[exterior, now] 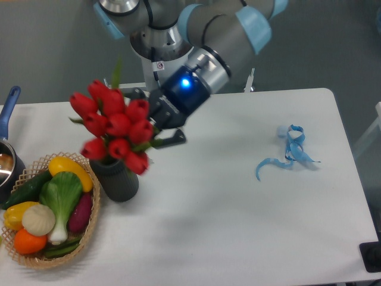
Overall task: Insert the flowers into the vase
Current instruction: 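Lift the red tulips and carry them over the black vase, then lower the tulip stems down into the black vase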
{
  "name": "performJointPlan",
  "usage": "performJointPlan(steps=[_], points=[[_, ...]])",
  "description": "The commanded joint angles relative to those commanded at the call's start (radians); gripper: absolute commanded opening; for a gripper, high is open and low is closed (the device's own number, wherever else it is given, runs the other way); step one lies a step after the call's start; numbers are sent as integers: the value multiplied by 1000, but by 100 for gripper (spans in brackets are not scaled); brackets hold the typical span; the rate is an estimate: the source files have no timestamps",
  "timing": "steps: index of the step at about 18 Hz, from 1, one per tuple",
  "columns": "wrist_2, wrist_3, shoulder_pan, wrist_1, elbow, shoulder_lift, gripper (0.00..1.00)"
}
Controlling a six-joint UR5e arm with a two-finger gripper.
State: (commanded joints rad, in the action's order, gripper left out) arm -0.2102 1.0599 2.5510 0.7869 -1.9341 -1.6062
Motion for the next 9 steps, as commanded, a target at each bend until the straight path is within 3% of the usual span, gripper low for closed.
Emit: performJointPlan(steps=[3, 9], points=[[8, 28, -9, 2, -42, 34, 0], [9, 117, -46, 0, -78, 12, 0]])
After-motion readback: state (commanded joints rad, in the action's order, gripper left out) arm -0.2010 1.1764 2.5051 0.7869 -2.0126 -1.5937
